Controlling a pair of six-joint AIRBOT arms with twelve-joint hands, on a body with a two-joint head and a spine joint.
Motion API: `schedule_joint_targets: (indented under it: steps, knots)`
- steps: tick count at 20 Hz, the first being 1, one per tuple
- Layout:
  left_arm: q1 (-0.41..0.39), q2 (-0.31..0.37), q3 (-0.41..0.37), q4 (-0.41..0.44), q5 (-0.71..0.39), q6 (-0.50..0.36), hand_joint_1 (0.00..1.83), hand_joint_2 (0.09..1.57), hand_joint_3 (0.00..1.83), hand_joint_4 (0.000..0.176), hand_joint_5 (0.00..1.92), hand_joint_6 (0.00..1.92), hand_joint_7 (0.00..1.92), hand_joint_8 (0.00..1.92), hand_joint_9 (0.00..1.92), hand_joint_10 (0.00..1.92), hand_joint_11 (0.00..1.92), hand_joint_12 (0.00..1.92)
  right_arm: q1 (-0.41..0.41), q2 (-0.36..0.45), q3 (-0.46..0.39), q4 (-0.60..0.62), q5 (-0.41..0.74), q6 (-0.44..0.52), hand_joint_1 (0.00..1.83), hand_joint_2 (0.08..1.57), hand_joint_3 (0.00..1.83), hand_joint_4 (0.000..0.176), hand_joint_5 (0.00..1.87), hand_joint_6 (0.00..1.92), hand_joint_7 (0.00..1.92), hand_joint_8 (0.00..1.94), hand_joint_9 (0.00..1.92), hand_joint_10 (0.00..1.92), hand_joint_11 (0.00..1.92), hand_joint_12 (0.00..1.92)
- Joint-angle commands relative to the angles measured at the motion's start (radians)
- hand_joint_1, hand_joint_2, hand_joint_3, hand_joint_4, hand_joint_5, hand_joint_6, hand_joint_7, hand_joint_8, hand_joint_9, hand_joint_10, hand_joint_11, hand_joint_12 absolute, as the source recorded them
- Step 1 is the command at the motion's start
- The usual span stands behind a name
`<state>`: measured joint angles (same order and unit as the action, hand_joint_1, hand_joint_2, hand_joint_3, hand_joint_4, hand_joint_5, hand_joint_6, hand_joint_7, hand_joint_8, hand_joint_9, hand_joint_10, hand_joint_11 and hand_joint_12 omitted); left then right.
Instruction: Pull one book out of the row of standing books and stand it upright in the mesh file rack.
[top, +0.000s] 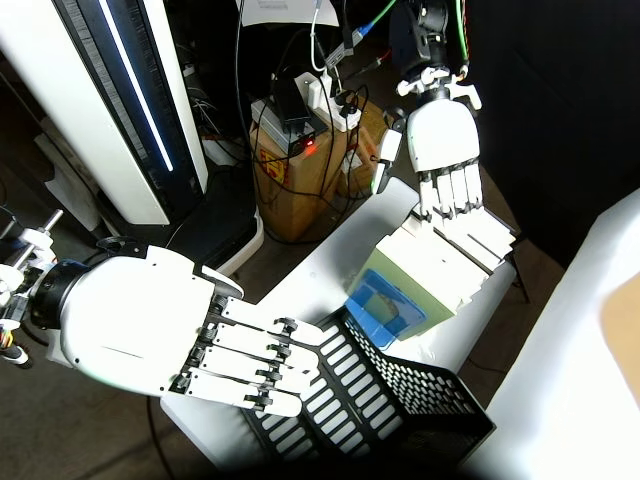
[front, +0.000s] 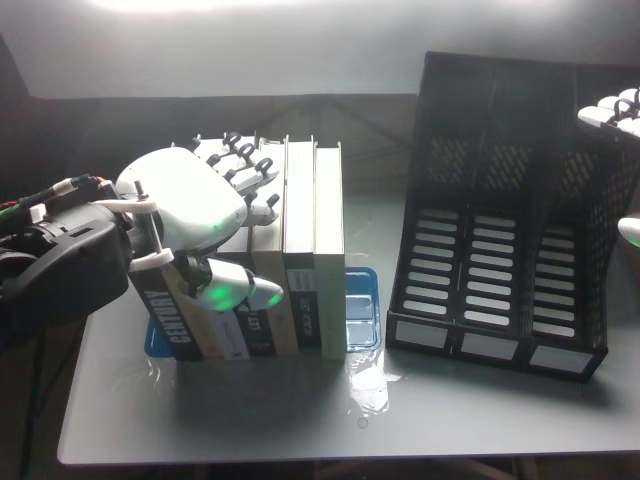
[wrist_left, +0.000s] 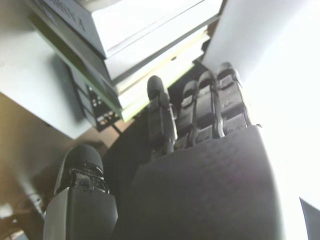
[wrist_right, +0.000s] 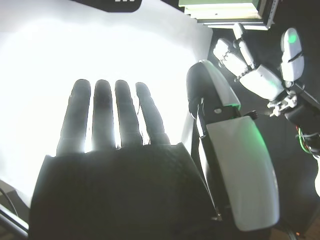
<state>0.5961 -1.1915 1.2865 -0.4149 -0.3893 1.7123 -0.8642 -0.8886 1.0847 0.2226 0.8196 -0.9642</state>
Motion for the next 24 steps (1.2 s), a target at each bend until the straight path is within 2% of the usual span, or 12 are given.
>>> schedule_joint_targets:
  steps: [1, 2, 3, 8, 10, 11, 12, 13, 15, 16, 20, 24]
  knots:
    - [0.001, 0.0, 0.01, -0.005, -0.093, 0.006, 0.0, 1.11, 0.0, 0.037, 0.4, 0.05, 0.0, 0.0, 0.0, 0.0, 0.0, 0.0, 0.005, 0.007, 0.003, 0.011, 0.126, 0.007, 0.5, 1.37, 0.0, 0.0, 0.03, 0.01, 0.0, 0.0, 0.0, 0.0, 0.0, 0.0]
    - [0.003, -0.005, 0.016, -0.011, -0.089, 0.006, 0.0, 1.11, 0.0, 0.037, 0.4, 0.05, 0.0, 0.0, 0.0, 0.0, 0.0, 0.0, 0.004, 0.007, 0.003, 0.012, 0.127, 0.008, 0.5, 1.37, 0.0, 0.0, 0.03, 0.01, 0.0, 0.0, 0.0, 0.0, 0.0, 0.0]
    - [0.007, -0.012, 0.022, -0.019, -0.083, 0.009, 0.0, 1.09, 0.0, 0.057, 0.4, 0.05, 0.0, 0.0, 0.0, 0.0, 0.0, 0.0, 0.002, 0.006, 0.003, 0.014, 0.129, 0.01, 0.49, 1.37, 0.0, 0.0, 0.02, 0.0, 0.0, 0.0, 0.0, 0.0, 0.0, 0.0]
    - [0.032, -0.022, 0.015, -0.033, -0.082, 0.015, 0.0, 1.1, 0.0, 0.057, 0.44, 0.05, 0.0, 0.0, 0.0, 0.0, 0.0, 0.0, -0.002, 0.003, 0.003, 0.017, 0.131, 0.012, 0.49, 1.37, 0.0, 0.0, 0.0, 0.0, 0.0, 0.0, 0.0, 0.0, 0.0, 0.0]
    - [0.05, -0.017, -0.004, -0.033, -0.098, 0.015, 0.0, 1.09, 0.0, 0.07, 0.46, 0.06, 0.0, 0.0, 0.0, 0.0, 0.0, 0.0, -0.002, 0.003, 0.002, 0.018, 0.132, 0.013, 0.5, 1.37, 0.0, 0.0, 0.0, 0.0, 0.0, 0.0, 0.0, 0.0, 0.0, 0.0]
    - [0.062, -0.01, -0.019, -0.029, -0.107, 0.016, 0.0, 1.09, 0.0, 0.085, 0.46, 0.05, 0.0, 0.0, 0.0, 0.0, 0.0, 0.0, -0.002, 0.003, 0.002, 0.018, 0.132, 0.013, 0.51, 1.37, 0.0, 0.0, 0.0, 0.0, 0.0, 0.0, 0.0, 0.0, 0.0, 0.0]
    - [0.071, -0.005, -0.03, -0.026, -0.113, 0.016, 0.0, 1.09, 0.0, 0.083, 0.46, 0.05, 0.0, 0.0, 0.0, 0.0, 0.0, 0.0, -0.002, 0.004, 0.002, 0.019, 0.132, 0.014, 0.51, 1.37, 0.0, 0.0, 0.01, 0.0, 0.0, 0.0, 0.0, 0.0, 0.0, 0.0]
    - [0.085, 0.004, -0.05, -0.025, -0.129, 0.016, 0.0, 1.1, 0.0, 0.072, 0.47, 0.05, 0.0, 0.0, 0.0, 0.0, 0.0, 0.0, -0.002, 0.004, 0.001, 0.02, 0.132, 0.014, 0.51, 1.37, 0.0, 0.0, 0.01, 0.0, 0.0, 0.0, 0.0, 0.0, 0.0, 0.0]
    - [0.111, 0.02, -0.087, -0.017, -0.161, 0.016, 0.0, 1.1, 0.0, 0.061, 0.47, 0.05, 0.0, 0.0, 0.0, 0.0, 0.0, 0.0, -0.002, 0.004, 0.001, 0.021, 0.133, 0.014, 0.53, 1.37, 0.0, 0.0, 0.01, 0.0, 0.0, 0.0, 0.0, 0.0, 0.0, 0.0]
    - [0.126, 0.03, -0.11, -0.01, -0.181, 0.016, 0.0, 1.1, 0.0, 0.062, 0.46, 0.04, 0.0, 0.0, 0.0, 0.0, 0.0, 0.0, -0.002, 0.004, 0.001, 0.023, 0.135, 0.014, 0.56, 1.37, 0.0, 0.0, 0.02, 0.0, 0.0, 0.0, 0.0, 0.0, 0.0, 0.0]
    - [0.165, 0.054, -0.168, 0.01, -0.235, 0.014, 0.0, 1.09, 0.0, 0.044, 0.44, 0.03, 0.0, 0.0, 0.0, 0.0, 0.0, 0.0, -0.002, 0.005, 0.001, 0.025, 0.137, 0.015, 0.55, 1.37, 0.0, 0.0, 0.01, 0.0, 0.0, 0.0, 0.0, 0.0, 0.0, 0.0]
    - [0.217, 0.087, -0.226, 0.048, -0.312, -0.051, 0.0, 1.07, 0.0, 0.029, 0.44, 0.03, 0.0, 0.0, 0.0, 0.0, 0.0, 0.0, -0.002, 0.006, 0.0, 0.028, 0.137, 0.016, 0.51, 1.37, 0.0, 0.0, 0.02, 0.0, 0.0, 0.0, 0.0, 0.0, 0.01, 0.01]
